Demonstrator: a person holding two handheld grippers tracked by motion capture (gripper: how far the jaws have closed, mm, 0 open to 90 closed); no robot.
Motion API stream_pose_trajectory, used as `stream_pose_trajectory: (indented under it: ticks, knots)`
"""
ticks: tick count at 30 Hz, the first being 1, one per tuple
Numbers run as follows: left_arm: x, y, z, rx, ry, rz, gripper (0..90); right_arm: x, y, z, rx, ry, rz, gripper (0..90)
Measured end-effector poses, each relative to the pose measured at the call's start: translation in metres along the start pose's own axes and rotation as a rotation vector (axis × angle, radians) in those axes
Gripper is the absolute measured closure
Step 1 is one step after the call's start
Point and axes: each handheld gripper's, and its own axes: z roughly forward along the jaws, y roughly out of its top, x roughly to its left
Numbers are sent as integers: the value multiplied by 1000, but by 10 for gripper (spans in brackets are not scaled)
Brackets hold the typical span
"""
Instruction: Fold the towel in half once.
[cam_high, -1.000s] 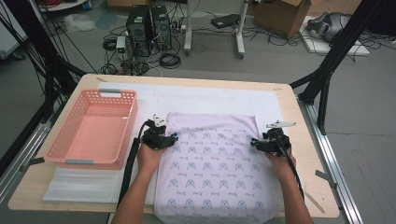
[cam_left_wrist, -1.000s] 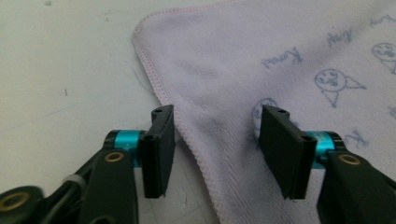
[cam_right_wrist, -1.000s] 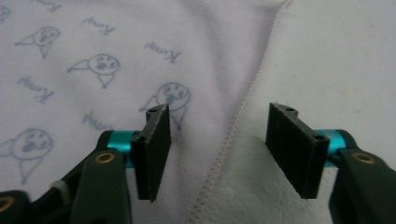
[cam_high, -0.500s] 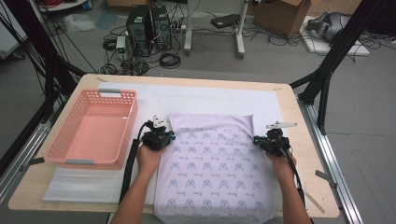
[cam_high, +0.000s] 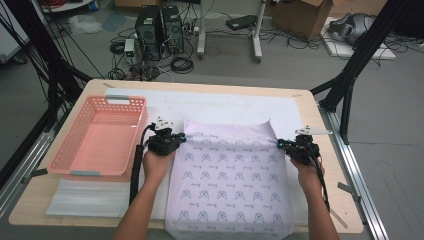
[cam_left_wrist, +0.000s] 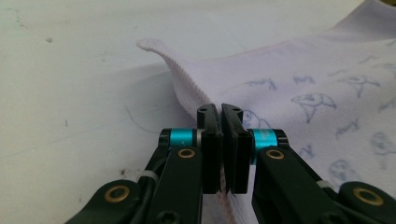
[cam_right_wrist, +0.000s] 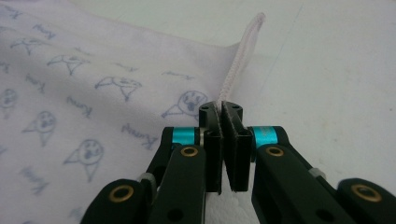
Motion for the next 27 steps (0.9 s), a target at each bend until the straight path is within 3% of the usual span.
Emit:
stream_pose_trajectory:
  ticks: [4, 6, 12, 21, 27]
  knots:
    - [-4, -2, -12, 0, -25, 13, 862, 2, -3, -12, -12, 29, 9, 873]
    - [-6, -3, -18, -10, -39, 0, 862, 3, -5, -19, -22, 40, -3, 873]
    - [-14, -10, -37, -13, -91, 15, 860, 14, -16, -38, -34, 64, -21, 872]
    - [-22, -33, -66, -46, -192, 26, 857, 27, -36, -61, -46, 76, -34, 872]
    - [-30, -50, -81, -60, -212, 58, 857, 35, -56, -71, -49, 85, -42, 872]
